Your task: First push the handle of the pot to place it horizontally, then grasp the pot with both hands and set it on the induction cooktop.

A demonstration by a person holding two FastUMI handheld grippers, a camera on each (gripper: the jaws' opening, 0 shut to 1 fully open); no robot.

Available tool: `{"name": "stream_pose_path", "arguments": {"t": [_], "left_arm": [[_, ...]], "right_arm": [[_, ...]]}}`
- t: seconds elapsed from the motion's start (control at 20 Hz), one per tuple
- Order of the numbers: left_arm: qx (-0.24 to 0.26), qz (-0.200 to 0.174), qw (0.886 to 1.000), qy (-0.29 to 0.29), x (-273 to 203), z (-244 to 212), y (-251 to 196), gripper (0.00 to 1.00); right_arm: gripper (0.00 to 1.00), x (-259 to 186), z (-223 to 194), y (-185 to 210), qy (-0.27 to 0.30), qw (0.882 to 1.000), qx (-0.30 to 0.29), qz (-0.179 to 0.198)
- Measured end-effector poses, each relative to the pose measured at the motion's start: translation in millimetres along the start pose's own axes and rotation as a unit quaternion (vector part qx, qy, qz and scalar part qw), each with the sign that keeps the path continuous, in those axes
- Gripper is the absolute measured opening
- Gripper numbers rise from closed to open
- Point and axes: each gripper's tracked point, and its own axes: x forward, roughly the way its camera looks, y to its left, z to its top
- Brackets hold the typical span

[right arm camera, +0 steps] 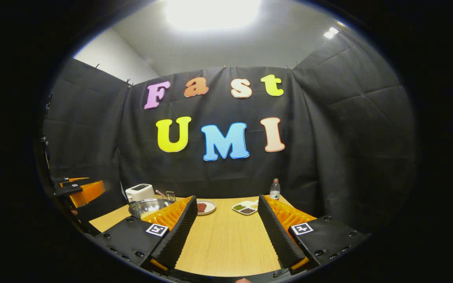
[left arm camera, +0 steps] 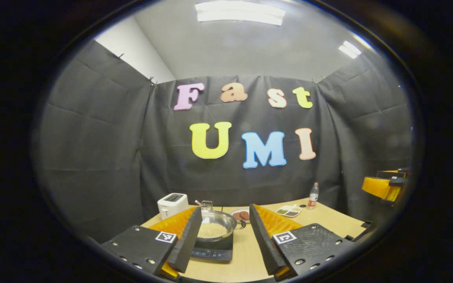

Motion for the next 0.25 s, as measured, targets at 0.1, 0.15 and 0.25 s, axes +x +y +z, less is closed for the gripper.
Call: {"name": "stream_pose_path", "arguments": {"t": [0.1, 0.15, 0.25], "left_arm": [[0.004, 0.009, 1.000, -0.011, -9.0, 3.7, 13.6, 0.70], [0.006, 0.012, 1.000, -0.017, -11.5, 6.3, 17.6, 0.73], [0.004, 0.008, 1.000, -0.019, -15.3, 9.0, 13.6, 0.73]], "right_arm": [[0.97, -7.5, 2.4, 7.1, -0.007, 1.000, -0.001, -0.005], [0.97, -11.0, 3.2, 8.5, -0.011, 1.000, -0.005, -0.008], [0.97, -18.0, 6.9, 11.4, -0.018, 1.000, -0.010, -0.013]]}}
